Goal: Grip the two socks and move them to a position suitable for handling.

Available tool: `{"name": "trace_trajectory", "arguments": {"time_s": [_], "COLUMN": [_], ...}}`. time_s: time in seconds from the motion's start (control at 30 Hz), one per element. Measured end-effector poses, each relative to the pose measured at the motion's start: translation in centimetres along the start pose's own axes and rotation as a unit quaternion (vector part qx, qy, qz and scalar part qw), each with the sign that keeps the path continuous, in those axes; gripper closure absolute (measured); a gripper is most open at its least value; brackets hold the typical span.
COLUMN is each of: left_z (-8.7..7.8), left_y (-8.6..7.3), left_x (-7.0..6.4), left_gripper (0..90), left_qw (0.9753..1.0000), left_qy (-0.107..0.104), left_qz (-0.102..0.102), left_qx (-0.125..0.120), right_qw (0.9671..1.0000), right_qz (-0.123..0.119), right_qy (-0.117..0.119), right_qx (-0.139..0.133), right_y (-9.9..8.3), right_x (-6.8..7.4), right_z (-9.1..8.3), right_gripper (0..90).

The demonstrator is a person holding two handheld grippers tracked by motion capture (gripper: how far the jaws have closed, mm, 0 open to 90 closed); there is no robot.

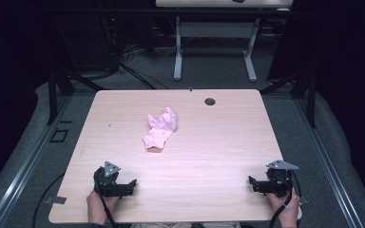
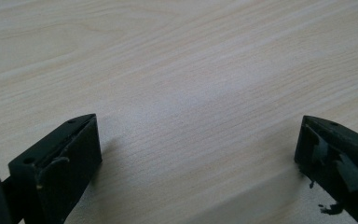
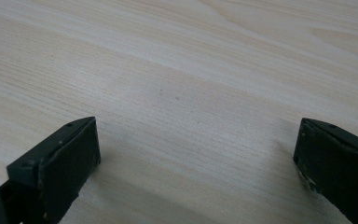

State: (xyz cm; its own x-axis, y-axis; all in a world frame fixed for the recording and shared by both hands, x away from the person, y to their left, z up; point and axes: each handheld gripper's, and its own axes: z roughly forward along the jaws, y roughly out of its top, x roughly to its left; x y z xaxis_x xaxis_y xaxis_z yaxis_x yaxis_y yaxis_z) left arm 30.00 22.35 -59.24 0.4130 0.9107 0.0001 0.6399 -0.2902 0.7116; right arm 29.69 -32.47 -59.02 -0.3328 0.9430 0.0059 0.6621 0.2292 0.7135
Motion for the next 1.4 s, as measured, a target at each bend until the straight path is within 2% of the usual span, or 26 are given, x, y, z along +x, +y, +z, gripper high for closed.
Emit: {"name": "trace_trajectory", "arguments": {"time_s": [0.13,0.23,0.3,0.33,0.37,0.43,0.47,0.53,0.57,0.6,0.63,0.8,0.83,0.87,0.97,1.03,1.07,1.1,1.23,1.4], "left_z": [-0.1,-0.4,-0.8,-0.8,-1.0,-1.1,-1.1,-1.0,-0.7,-0.7,-0.5,0.9,1.5,1.5,2.7,3.5,4.4,4.4,6.3,8.8], "left_y": [0.1,0.6,1.9,1.9,3.0,4.3,4.3,5.7,7.1,7.1,7.8,11.4,12.7,12.7,14.7,16.0,17.2,17.2,19.4,21.3], "left_x": [0.2,0.6,0.7,0.7,0.7,0.7,0.7,0.6,0.4,0.4,0.3,-0.6,-0.8,-0.8,-1.2,-1.3,-1.4,-1.4,-1.4,-1.8], "left_gripper": [0.1,0.1,0.2,0.2,0.2,0.2,0.2,0.2,0.2,0.2,0.2,0.3,0.9,1.2,2.0,2.3,2.5,3.1,7.4,9.1], "left_qw": [1.0000,0.9998,0.9995,0.9995,0.9991,0.9985,0.9985,0.9976,0.9968,0.9968,0.9965,0.9942,0.9933,0.9933,0.9921,0.9911,0.9909,0.9909,0.9906,0.9896], "left_qy": [-0.003,-0.017,-0.031,-0.031,-0.041,-0.051,-0.051,-0.060,-0.067,-0.067,-0.069,-0.081,-0.088,-0.088,-0.096,-0.109,-0.112,-0.112,-0.119,-0.124], "left_qz": [-0.002,-0.010,-0.002,-0.002,0.005,0.012,0.012,0.023,0.034,0.034,0.040,0.065,0.072,0.072,0.078,0.074,0.072,0.072,0.063,0.072], "left_qx": [0.001,-0.002,-0.006,-0.006,-0.013,-0.018,-0.018,-0.025,-0.027,-0.027,-0.027,-0.026,-0.024,-0.024,-0.021,-0.020,-0.021,-0.021,-0.020,-0.008], "right_qw": [1.0000,1.0000,1.0000,1.0000,1.0000,1.0000,1.0000,1.0000,1.0000,1.0000,1.0000,1.0000,1.0000,1.0000,1.0000,1.0000,1.0000,1.0000,1.0000,1.0000], "right_qz": [0.000,0.000,0.000,0.001,0.001,0.001,0.001,0.001,0.002,0.002,0.002,0.002,0.003,0.003,0.002,0.003,0.003,0.003,0.004,0.004], "right_qy": [0.000,0.000,0.000,-0.001,-0.002,-0.002,-0.002,-0.001,-0.001,-0.001,-0.001,-0.003,-0.002,-0.002,-0.004,-0.006,-0.005,-0.005,-0.006,-0.006], "right_qx": [0.000,0.000,0.000,0.000,0.000,0.001,0.001,0.001,0.001,0.001,0.001,0.001,0.001,0.001,0.002,0.002,0.002,0.002,0.002,0.002], "right_y": [0.0,0.0,0.0,0.0,0.0,0.0,0.0,0.0,0.0,0.0,0.0,0.0,0.0,0.0,0.0,0.0,0.0,0.0,0.0,0.0], "right_x": [0.0,0.0,0.0,0.0,0.0,0.0,0.0,0.0,0.0,0.0,0.0,0.0,0.0,0.0,0.0,0.0,0.0,0.0,0.0,0.0], "right_z": [0.0,0.0,0.0,0.0,0.0,0.0,0.0,0.0,0.0,0.0,0.0,0.0,0.0,0.0,0.0,0.0,0.0,0.0,0.0,0.0], "right_gripper": [0.0,0.0,0.0,0.0,0.0,0.0,0.0,0.0,0.0,0.0,0.0,0.0,0.0,0.0,0.0,0.0,0.0,0.0,0.0,0.0]}}
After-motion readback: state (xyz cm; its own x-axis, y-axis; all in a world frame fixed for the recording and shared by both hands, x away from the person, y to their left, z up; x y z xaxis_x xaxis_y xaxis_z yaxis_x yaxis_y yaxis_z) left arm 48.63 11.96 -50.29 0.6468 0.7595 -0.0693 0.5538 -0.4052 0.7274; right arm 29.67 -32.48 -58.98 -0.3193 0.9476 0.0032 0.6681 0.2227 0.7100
